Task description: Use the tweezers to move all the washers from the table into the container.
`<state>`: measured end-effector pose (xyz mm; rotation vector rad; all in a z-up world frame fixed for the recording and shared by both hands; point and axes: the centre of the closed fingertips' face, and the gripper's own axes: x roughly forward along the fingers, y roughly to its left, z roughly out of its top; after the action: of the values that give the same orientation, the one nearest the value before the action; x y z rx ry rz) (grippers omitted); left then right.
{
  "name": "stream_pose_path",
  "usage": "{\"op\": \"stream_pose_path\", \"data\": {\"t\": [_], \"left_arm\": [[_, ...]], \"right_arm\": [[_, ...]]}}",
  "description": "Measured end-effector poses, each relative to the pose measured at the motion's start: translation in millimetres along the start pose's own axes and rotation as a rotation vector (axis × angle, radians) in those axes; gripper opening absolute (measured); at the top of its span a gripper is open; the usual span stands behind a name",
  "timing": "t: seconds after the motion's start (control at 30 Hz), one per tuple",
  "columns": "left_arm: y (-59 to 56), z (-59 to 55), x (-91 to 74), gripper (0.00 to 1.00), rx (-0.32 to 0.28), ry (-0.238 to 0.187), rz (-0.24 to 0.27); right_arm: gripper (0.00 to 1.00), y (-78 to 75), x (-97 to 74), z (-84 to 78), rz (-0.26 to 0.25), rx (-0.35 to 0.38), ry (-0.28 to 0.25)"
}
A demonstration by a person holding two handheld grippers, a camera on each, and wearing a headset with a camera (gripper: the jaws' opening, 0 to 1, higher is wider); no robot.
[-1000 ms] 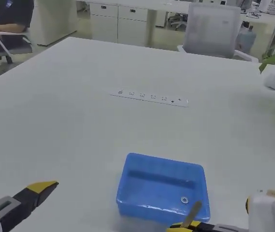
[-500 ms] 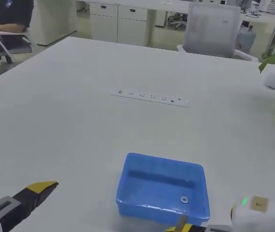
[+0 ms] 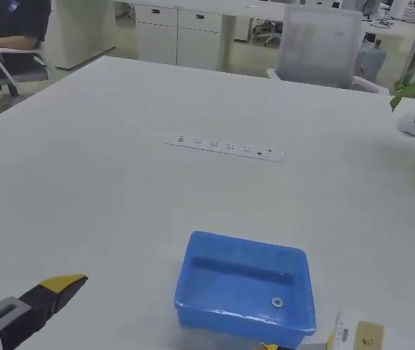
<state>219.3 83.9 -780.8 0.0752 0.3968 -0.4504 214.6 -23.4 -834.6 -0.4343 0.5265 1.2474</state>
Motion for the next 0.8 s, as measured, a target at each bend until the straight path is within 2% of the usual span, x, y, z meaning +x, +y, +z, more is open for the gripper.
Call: {"op": "stream_pose_path", "data": {"t": [0.23,0.47,0.67,0.8], "left_arm": [[-0.1,-0.6,0.3,0.74,-0.001,0.001,-0.004],[-1.8,-0.7,0.6,0.74,0.003,0.004,-0.010],[-3.3,-0.2,0.4,0.74,0.006,0.006,-0.015],[-3.5,0.5,0.3,0.74,0.009,0.006,-0.014]], "right_arm": [[0.03,-3.4,-9.0,19.1,-0.013,-0.004,-0.037],[0.03,-16.9,-22.7,41.5,-0.051,0.024,-0.094],[0.03,-35.3,-33.0,56.4,-0.090,0.066,-0.145],[0.03,-51.8,-37.5,59.6,-0.123,0.130,-0.169]]}}
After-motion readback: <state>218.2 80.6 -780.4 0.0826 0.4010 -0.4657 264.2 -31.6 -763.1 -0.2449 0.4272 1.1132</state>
